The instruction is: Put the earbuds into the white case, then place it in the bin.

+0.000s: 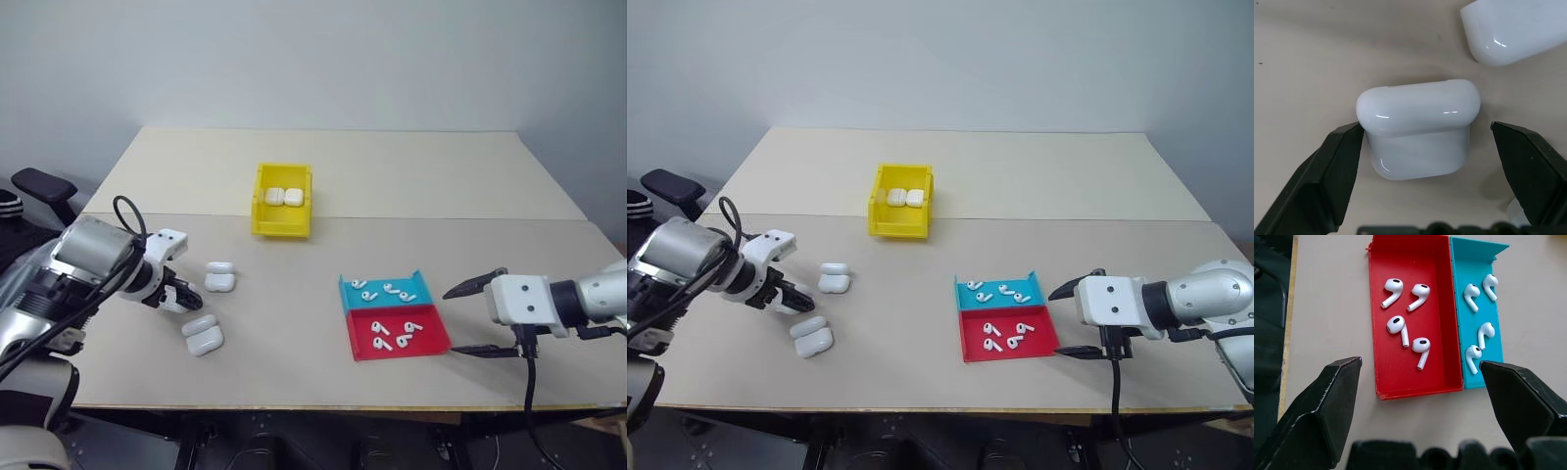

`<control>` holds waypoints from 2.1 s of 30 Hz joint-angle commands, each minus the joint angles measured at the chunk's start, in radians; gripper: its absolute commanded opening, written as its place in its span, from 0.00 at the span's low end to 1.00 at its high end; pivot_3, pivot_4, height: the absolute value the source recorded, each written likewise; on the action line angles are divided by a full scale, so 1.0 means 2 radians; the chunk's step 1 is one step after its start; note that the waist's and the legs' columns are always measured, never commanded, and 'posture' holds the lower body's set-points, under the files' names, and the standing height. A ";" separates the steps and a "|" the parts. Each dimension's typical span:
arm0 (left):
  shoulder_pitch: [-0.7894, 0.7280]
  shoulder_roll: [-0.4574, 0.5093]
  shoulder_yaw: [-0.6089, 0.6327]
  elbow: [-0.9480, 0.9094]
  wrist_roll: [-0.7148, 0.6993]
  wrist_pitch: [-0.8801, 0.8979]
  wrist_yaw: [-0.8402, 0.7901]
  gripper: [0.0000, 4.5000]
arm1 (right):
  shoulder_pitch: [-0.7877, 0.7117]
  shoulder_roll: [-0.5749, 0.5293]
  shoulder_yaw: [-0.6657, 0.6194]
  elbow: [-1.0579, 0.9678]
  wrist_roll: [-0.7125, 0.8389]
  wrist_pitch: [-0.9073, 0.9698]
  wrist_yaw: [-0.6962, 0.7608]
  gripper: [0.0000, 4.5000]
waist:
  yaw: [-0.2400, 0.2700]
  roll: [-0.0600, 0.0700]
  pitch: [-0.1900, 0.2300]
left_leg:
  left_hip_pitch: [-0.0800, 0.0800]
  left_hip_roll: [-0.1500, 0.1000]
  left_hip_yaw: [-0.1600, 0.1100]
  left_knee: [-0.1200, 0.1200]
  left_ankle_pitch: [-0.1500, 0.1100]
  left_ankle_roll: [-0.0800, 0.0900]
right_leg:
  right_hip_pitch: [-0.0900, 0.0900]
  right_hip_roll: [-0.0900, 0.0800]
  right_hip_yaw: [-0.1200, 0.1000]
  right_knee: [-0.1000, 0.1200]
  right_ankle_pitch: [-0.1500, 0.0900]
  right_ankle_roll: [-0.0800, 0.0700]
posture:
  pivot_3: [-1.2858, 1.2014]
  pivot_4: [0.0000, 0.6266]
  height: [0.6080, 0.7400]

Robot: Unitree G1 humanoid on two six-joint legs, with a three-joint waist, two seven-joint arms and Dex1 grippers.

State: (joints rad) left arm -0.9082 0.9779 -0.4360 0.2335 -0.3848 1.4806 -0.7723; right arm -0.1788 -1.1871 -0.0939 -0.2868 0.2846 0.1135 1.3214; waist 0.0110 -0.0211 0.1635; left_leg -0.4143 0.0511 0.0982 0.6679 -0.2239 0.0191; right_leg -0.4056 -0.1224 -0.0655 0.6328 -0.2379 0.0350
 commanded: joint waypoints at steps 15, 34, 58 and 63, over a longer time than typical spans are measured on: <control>0.020 0.008 -0.011 0.003 0.031 -0.021 -0.019 0.62 | -0.002 0.006 -0.006 -0.003 -0.004 0.002 -0.003 1.00 | 0.000 0.000 0.000 | 0.000 0.000 0.000 0.000 0.000 0.000 | 0.000 0.000 0.000 0.000 0.000 0.000 | 0.52 0.24 1.00; 0.065 0.040 0.236 -0.249 -0.042 -0.126 -0.048 0.62 | -0.057 -0.029 -0.019 -0.005 0.010 0.005 0.027 1.00 | 0.000 -0.001 0.000 | 0.000 0.000 0.000 0.000 0.000 0.000 | 0.000 0.000 0.000 0.000 0.000 0.000 | 0.52 0.24 1.00; 0.390 -0.274 0.269 -0.244 -0.069 -0.785 -0.245 0.62 | -0.220 0.023 0.197 -0.036 -0.114 -0.019 0.113 1.00 | 0.000 0.001 0.000 | 0.000 0.000 0.000 0.001 -0.001 0.001 | 0.001 0.000 -0.001 0.000 0.000 0.000 | 0.52 0.24 1.00; 0.386 -0.273 0.256 -0.211 -0.054 -0.843 -0.261 0.62 | -0.237 0.052 0.236 -0.024 -0.160 -0.022 0.113 0.92 | -0.001 0.001 -0.001 | 0.000 0.000 0.000 0.001 -0.001 0.002 | 0.001 0.000 -0.001 0.000 0.000 0.000 | 0.52 0.24 1.00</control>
State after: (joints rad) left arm -0.1233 0.4281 0.0779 -0.1889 -0.5039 -0.1511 -1.2824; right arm -0.6283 -1.0861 0.3771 -0.3281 -0.0122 0.0898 1.5282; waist 0.0099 -0.0193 0.1623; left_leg -0.4142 0.0519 0.0982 0.6705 -0.2258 0.0221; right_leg -0.4045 -0.1231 -0.0669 0.6321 -0.2375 0.0342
